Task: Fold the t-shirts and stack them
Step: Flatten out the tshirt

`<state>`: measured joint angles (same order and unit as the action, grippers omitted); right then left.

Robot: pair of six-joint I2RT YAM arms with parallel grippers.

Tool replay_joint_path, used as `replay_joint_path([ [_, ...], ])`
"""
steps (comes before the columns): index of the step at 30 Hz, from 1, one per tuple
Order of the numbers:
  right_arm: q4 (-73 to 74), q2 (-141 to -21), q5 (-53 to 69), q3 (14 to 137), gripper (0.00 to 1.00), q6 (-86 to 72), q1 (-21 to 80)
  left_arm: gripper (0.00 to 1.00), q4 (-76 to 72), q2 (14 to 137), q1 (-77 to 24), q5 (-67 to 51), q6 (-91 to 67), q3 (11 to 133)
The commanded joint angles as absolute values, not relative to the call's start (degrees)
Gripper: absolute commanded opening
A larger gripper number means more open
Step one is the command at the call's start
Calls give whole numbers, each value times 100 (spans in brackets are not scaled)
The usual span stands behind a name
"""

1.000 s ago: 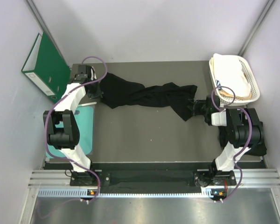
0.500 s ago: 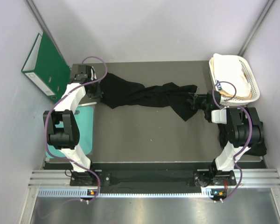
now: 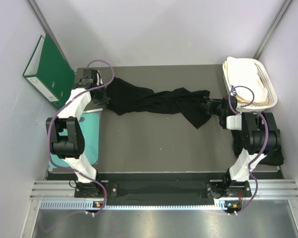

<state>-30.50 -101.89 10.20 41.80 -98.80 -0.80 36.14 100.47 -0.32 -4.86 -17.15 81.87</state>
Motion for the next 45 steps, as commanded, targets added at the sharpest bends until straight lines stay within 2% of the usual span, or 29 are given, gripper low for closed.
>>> replay_joint_path([
  [1,-3296,-10309,923,4394,40,-9923,-264,0,3524,9949,-35,-431,-1644,8174],
  [13,-3217,-10766,835,4623,35,-9756,-299,0,3524,9967,-35,-422,-1608,8183],
  [21,-3480,-11004,800,4720,17,-9721,-299,0,3560,9958,-35,-404,-1591,8209],
  [32,-2847,-10951,932,4940,25,-9395,-229,0,3568,9958,-44,-422,-1582,8209],
  [45,-2014,-11030,765,5220,25,-8965,-211,0,3568,9976,-35,-483,-1547,8200],
])
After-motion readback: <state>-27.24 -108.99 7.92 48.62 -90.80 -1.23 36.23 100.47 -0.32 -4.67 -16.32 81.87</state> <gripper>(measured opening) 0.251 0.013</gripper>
